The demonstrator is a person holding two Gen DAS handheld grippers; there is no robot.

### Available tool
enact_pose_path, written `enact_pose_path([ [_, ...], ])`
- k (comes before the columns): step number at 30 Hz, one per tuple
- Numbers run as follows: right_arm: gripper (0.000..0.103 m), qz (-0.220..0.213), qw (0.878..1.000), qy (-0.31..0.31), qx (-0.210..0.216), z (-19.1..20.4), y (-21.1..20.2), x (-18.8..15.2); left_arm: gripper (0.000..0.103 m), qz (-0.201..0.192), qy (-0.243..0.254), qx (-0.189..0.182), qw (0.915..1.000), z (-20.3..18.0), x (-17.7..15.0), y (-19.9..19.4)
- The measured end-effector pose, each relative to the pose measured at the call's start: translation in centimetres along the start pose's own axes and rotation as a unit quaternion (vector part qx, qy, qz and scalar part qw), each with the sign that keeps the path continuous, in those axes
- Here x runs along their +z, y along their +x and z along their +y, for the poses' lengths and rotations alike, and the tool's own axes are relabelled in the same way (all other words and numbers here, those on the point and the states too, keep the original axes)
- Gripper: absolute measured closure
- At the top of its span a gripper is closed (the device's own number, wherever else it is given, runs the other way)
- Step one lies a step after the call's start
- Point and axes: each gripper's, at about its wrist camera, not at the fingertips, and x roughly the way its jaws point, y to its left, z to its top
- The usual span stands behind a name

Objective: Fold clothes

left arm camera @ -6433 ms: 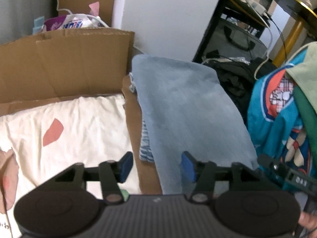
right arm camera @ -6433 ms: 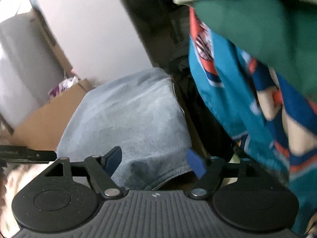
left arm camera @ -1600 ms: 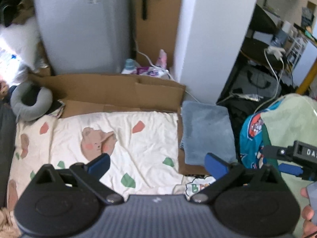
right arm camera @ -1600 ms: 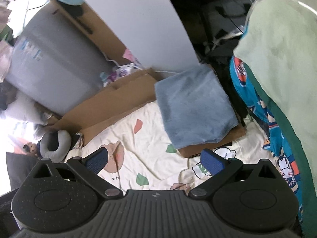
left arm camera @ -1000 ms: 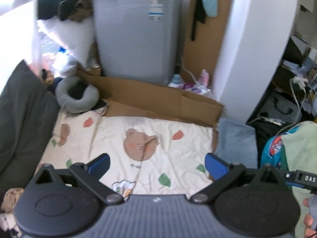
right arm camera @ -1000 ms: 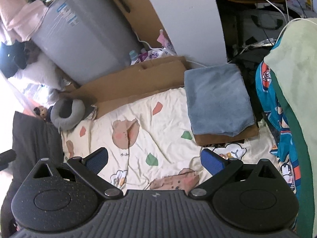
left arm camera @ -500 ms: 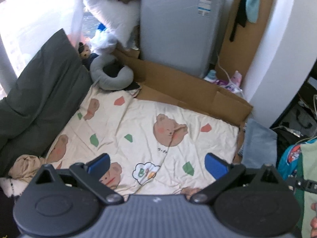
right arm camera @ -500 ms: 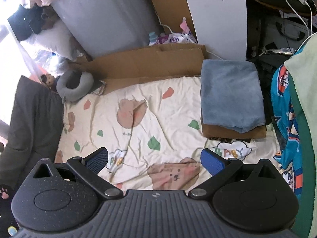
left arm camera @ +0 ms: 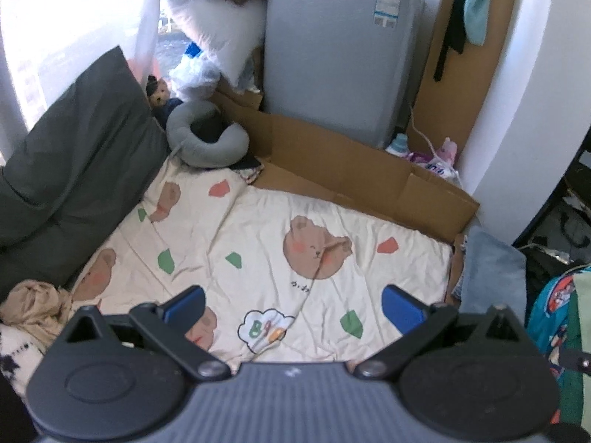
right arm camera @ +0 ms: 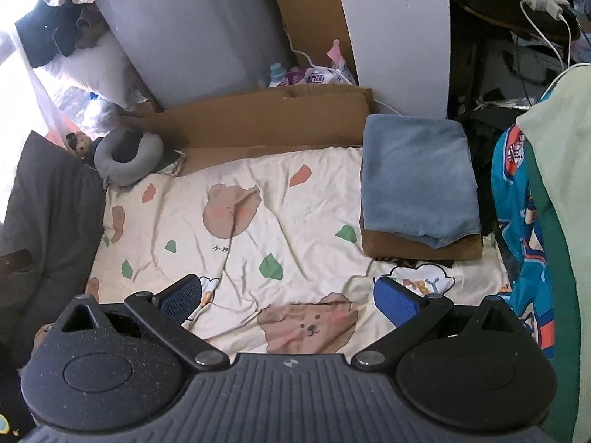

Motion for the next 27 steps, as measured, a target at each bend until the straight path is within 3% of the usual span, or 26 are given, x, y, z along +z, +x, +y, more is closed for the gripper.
enact_pose_path([
  [5, 0.000, 0.010, 1.000, -0.030, -0.001, 0.5, 0.8, -0.4, 0.000, 0.007, -0.017, -0.003, 0.9998, -0.1, -0.5, 1.4],
  [13, 0.000, 0.023, 0.999, -0.044, 0.004, 1.1, 1.7, -0.7, 0.001, 0.019, -0.002, 0.004, 0.9998, -0.8, -2.4, 2.4],
  [27, 0.001, 0.040, 0.996, -0.074, -0.033, 1.4, 2.5, -1.2, 0.001, 0.041, 0.008, 0.007, 0.9991, -1.0, -3.5, 4.6],
])
